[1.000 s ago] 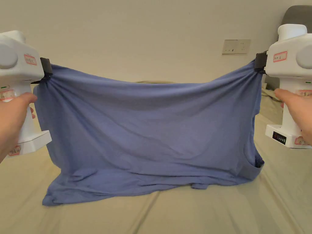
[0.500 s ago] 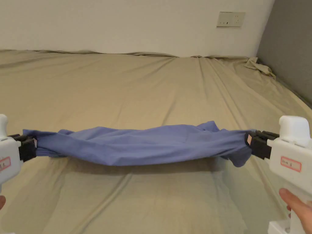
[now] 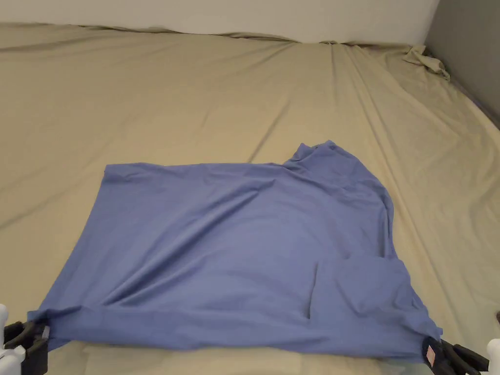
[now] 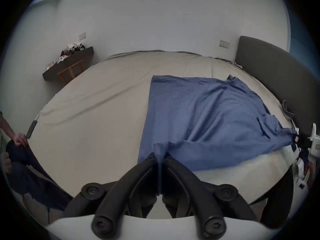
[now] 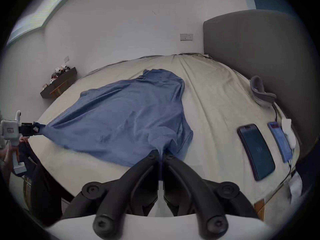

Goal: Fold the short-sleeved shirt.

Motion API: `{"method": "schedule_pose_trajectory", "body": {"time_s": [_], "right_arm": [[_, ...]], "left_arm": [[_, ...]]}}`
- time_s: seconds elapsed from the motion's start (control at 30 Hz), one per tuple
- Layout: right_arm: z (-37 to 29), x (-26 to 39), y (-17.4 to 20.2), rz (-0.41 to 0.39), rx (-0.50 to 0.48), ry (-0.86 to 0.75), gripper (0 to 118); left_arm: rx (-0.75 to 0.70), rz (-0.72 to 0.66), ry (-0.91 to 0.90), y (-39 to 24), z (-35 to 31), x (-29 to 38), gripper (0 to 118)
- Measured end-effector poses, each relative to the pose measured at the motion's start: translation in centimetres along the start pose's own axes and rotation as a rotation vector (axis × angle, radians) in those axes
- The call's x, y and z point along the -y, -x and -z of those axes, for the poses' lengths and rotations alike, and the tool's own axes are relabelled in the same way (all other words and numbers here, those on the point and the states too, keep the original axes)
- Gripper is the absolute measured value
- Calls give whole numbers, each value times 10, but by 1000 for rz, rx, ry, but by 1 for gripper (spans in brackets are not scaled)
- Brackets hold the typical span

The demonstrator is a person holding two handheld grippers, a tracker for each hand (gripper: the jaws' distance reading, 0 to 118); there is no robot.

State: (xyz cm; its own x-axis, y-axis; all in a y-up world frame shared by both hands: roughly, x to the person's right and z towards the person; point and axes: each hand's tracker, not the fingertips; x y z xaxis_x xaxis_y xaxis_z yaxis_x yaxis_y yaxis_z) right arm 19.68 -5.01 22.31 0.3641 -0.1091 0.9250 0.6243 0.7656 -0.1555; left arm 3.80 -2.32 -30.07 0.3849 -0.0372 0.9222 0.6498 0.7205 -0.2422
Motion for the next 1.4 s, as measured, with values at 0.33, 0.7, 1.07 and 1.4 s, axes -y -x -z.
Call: {"method": "schedule_pose_trajectory", "body": {"time_s": [0.33,0.7,1.07,1.4], "right_arm": [[5,17,-11,-3,10,100,5],[-28,-44,21,30,62,50,103],[-13,-51,42,-20,16,52,2],[-2,-46,57,-48,-36,109,2]], "left_arm": [[35,-65,143,11,19,32,1],[-33,-21,-47,-11,-65,-27,91],[-13,77,71,-26,-38,-4,0],[-20,53,281,-6,56,31,95]]}}
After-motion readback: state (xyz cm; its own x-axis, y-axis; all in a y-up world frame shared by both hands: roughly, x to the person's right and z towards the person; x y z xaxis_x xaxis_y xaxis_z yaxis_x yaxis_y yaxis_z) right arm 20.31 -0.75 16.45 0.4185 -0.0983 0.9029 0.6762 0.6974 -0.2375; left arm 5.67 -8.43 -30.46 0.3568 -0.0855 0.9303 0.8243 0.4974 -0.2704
